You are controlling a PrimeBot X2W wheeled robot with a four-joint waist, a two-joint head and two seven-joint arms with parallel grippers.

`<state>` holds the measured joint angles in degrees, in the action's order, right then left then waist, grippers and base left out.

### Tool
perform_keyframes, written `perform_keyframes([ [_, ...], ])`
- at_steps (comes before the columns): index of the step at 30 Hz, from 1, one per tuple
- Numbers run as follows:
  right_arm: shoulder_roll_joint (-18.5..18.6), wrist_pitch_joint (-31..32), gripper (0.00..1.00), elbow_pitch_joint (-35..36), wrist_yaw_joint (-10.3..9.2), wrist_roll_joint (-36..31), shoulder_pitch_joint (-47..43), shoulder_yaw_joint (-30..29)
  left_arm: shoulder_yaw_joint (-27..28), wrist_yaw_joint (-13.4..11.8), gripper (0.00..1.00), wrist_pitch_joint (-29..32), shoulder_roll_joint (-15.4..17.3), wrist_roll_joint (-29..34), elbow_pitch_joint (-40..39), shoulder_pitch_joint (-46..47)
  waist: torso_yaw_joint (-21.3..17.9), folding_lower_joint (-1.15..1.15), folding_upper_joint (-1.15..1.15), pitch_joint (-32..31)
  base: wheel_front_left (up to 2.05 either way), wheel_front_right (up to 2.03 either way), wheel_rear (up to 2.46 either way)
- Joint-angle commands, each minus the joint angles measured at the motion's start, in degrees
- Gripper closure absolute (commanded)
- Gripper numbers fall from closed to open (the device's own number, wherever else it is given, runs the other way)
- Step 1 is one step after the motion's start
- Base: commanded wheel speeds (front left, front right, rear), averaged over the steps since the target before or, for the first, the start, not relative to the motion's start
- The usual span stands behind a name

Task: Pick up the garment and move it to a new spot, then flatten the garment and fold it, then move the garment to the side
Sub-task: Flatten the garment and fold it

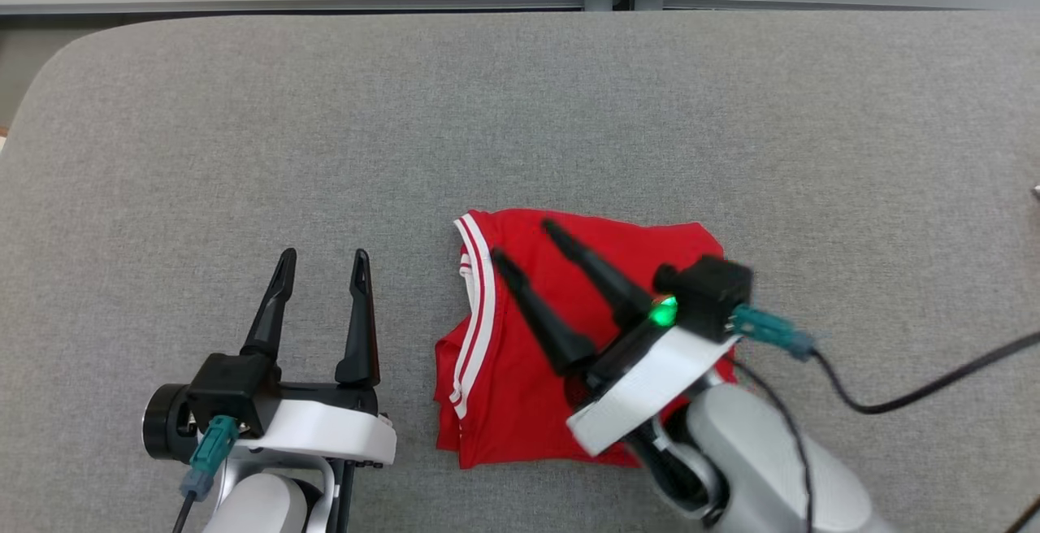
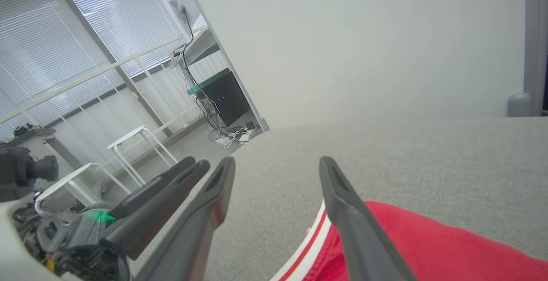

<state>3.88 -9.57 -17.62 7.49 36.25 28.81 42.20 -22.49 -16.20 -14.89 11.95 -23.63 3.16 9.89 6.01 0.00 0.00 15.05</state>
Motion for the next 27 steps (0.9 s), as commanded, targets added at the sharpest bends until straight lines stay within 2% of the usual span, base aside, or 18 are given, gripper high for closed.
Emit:
perform_keyframes([
  [1,1.9,-1.2,0.0,0.6,0.0,-0.6,0.7,-1.6,0.4,0.0,0.0,-0.3,0.2,0.5,0.1,0.9,-0.3,0.0,0.0,-0.3,0.0,0.0,0.0],
  [4,3.4,-2.0,0.0,1.5,0.0,-1.6,-0.1,-4.2,0.7,-0.2,0.0,-0.3,0.4,0.7,0.1,0.6,-0.7,0.0,0.0,-0.8,0.0,0.0,0.0],
  [7,7.3,-2.4,0.0,3.2,0.0,-3.4,-3.2,-11.4,1.4,-0.2,0.0,-0.3,1.0,1.1,0.1,-0.3,-1.6,0.0,0.0,-1.8,0.0,0.0,0.0],
  [8,7.3,-2.4,0.0,3.2,0.0,-3.4,-3.2,-11.4,1.4,-0.2,0.0,-0.3,1.0,1.1,0.1,-0.3,-1.6,0.0,0.0,-1.8,0.0,0.0,0.0],
  [15,11.7,-0.1,0.0,6.8,0.0,-7.9,-13.0,-26.7,2.5,-0.5,0.0,-0.3,2.4,1.2,-0.3,-1.9,-3.3,0.0,0.0,-4.1,0.0,0.0,0.0],
  [20,12.8,3.2,0.0,11.2,0.0,-12.3,-20.4,-34.0,3.0,-1.0,0.0,0.1,3.9,1.1,-0.4,-4.0,-4.6,0.0,0.0,-6.1,0.0,0.0,0.0],
  [27,11.6,8.3,0.0,18.9,0.0,-16.3,-28.2,-38.6,2.7,-1.1,0.0,1.6,5.6,0.8,-1.4,-7.1,-6.1,0.0,0.0,-9.7,0.0,0.0,0.0],
])
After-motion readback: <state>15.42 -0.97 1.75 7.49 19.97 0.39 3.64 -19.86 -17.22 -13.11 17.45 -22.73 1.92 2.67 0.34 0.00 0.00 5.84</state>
